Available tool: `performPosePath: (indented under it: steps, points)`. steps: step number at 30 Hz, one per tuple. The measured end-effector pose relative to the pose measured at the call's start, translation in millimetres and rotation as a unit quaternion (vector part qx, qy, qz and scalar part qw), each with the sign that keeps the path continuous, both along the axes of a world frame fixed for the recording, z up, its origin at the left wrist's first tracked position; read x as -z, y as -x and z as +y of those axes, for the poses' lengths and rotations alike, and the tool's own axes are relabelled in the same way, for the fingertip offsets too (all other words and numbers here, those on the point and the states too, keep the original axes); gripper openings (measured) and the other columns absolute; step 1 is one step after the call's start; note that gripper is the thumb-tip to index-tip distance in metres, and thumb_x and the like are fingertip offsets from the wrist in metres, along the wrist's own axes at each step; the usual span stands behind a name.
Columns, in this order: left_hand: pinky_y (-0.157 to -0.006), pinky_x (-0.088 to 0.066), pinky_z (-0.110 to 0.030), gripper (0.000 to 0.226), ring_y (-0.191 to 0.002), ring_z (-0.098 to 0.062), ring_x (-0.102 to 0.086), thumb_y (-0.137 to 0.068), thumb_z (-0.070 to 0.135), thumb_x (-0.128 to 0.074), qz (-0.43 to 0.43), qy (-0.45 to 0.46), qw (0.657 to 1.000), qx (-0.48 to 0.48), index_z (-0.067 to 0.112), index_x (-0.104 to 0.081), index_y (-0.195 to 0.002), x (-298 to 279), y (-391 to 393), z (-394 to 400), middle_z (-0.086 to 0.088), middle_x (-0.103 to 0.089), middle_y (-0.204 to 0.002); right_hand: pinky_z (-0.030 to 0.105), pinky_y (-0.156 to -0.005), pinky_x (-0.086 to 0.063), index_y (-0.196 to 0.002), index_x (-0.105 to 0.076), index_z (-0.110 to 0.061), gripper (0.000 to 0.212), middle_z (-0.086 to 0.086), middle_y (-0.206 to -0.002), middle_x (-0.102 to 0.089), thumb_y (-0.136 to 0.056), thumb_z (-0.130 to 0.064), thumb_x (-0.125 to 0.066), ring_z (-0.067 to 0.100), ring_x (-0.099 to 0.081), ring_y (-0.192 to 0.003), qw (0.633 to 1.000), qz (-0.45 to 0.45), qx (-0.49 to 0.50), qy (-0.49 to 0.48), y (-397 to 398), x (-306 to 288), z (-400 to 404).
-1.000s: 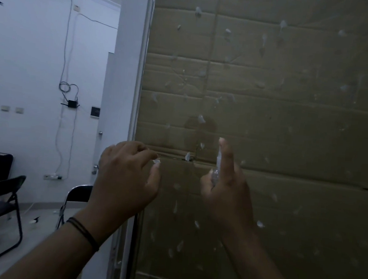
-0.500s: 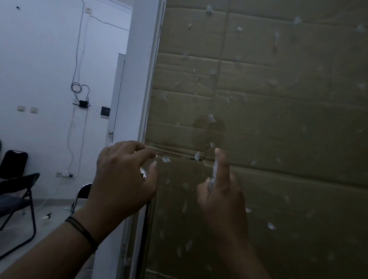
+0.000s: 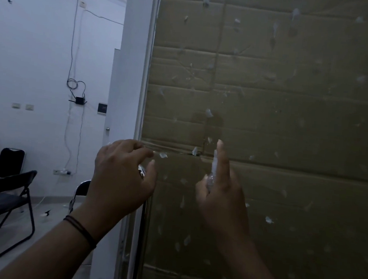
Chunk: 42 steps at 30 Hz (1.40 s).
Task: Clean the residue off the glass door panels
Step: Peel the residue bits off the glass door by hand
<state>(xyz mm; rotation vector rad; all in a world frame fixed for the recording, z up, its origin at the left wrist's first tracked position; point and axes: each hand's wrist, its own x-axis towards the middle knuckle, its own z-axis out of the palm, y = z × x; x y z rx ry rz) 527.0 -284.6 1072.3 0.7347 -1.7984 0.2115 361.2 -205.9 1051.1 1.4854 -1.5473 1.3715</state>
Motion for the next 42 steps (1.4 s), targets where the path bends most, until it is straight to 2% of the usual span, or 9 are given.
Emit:
performPosePath:
  steps: [4, 12, 17, 21, 24, 29, 32, 37, 42]
  points:
    - [-0.089, -0.046, -0.047, 0.030, -0.092, -0.020, -0.059, -0.080, 0.031, -0.056, 0.000, 0.000, 1.000, 0.000, 0.013, -0.072, -0.098, 0.7, 1.0, -0.8, -0.004, -0.068, -0.096, 0.022, -0.046, -0.038, -0.146, -0.014, -0.039, 0.080, -0.004, -0.089, -0.045, -0.084, -0.010, -0.055, 0.006, -0.043, -0.059, 1.000, -0.018, 0.008, -0.004, 0.9, 1.9, -0.7]
    - [-0.088, -0.046, -0.047, 0.030, -0.091, -0.020, -0.059, -0.080, 0.030, -0.055, 0.000, -0.006, 1.000, -0.001, 0.012, -0.072, -0.097, 5.9, 2.6, -2.7, -0.004, -0.068, -0.094, 0.026, -0.061, -0.037, -0.141, -0.026, -0.037, 0.070, -0.007, -0.091, -0.041, -0.083, -0.012, -0.055, 0.016, -0.048, -0.072, 0.997, -0.067, -0.011, -0.048, 0.1, 11.7, -0.5]
    - [-0.088, -0.045, -0.050, 0.028, -0.090, -0.021, -0.059, -0.080, 0.030, -0.055, -0.009, -0.011, 1.000, -0.004, 0.013, -0.072, -0.094, 12.7, 6.3, -4.4, -0.003, -0.067, -0.092, 0.007, -0.053, -0.028, -0.141, -0.030, -0.032, 0.068, -0.001, -0.095, -0.051, -0.083, -0.010, -0.056, 0.002, -0.045, -0.067, 0.997, -0.064, -0.022, -0.034, 1.6, 16.4, 3.6]
    - [-0.088, -0.046, -0.053, 0.027, -0.088, -0.020, -0.059, -0.080, 0.030, -0.056, -0.006, -0.013, 1.000, 0.004, 0.013, -0.072, -0.093, 18.4, 12.3, -3.9, -0.002, -0.066, -0.092, -0.001, -0.056, -0.032, -0.145, -0.005, -0.043, 0.084, 0.006, -0.127, -0.055, -0.086, -0.014, -0.058, 0.009, -0.055, -0.088, 0.997, -0.069, -0.025, -0.035, 3.6, 21.7, 10.4]
    - [-0.083, -0.049, -0.050, 0.026, -0.084, -0.015, -0.056, -0.080, 0.030, -0.056, -0.001, -0.014, 1.000, 0.026, 0.014, -0.072, -0.095, 24.6, 16.9, -0.9, 0.000, -0.065, -0.090, 0.005, -0.055, -0.027, -0.136, 0.016, -0.056, 0.094, 0.009, -0.127, -0.057, -0.087, -0.030, -0.059, 0.013, -0.057, -0.084, 0.990, -0.123, -0.028, -0.060, 4.6, 28.1, 18.2]
    - [-0.083, -0.051, -0.038, 0.035, -0.089, -0.008, -0.054, -0.083, 0.029, -0.057, 0.020, -0.047, 0.994, 0.096, 0.016, -0.064, -0.115, 44.4, 32.9, 12.0, 0.008, -0.061, -0.099, 0.006, -0.073, -0.036, -0.139, 0.014, -0.054, 0.092, -0.007, -0.152, -0.023, -0.087, -0.023, -0.056, -0.008, -0.049, -0.105, 0.958, -0.243, -0.100, -0.115, 16.3, 49.1, 31.3]
    - [-0.086, -0.050, -0.030, 0.048, -0.095, -0.003, -0.056, -0.084, 0.019, -0.064, 0.036, -0.081, 0.986, 0.143, 0.022, -0.051, -0.130, 63.0, 45.6, 25.4, 0.014, -0.056, -0.102, 0.012, -0.084, -0.030, -0.145, 0.002, -0.045, 0.084, -0.013, -0.148, -0.030, -0.088, -0.022, -0.055, -0.011, -0.038, -0.105, 0.943, -0.275, -0.120, -0.140, 25.0, 58.2, 39.6]
    - [-0.082, -0.038, -0.007, 0.060, -0.101, 0.008, -0.052, -0.079, 0.015, -0.067, 0.039, -0.112, 0.978, 0.173, 0.026, -0.044, -0.134, 93.1, 60.6, 49.7, 0.016, -0.056, -0.104, 0.010, -0.068, -0.043, -0.143, -0.021, -0.041, 0.074, -0.010, -0.104, -0.065, -0.085, -0.023, -0.064, -0.004, -0.061, -0.084, 0.928, -0.309, -0.148, -0.146, 41.4, 67.0, 48.3]
    - [-0.090, -0.039, -0.005, 0.069, -0.112, 0.004, -0.051, -0.077, 0.027, -0.064, 0.017, -0.130, 0.958, 0.255, 0.032, -0.036, -0.140, 116.9, 83.7, 82.8, 0.020, -0.054, -0.116, 0.027, -0.089, -0.050, -0.145, -0.023, -0.037, 0.083, -0.009, -0.111, -0.066, -0.078, -0.026, -0.072, -0.002, -0.062, -0.099, 0.911, -0.330, -0.190, -0.159, 52.7, 74.1, 59.8]
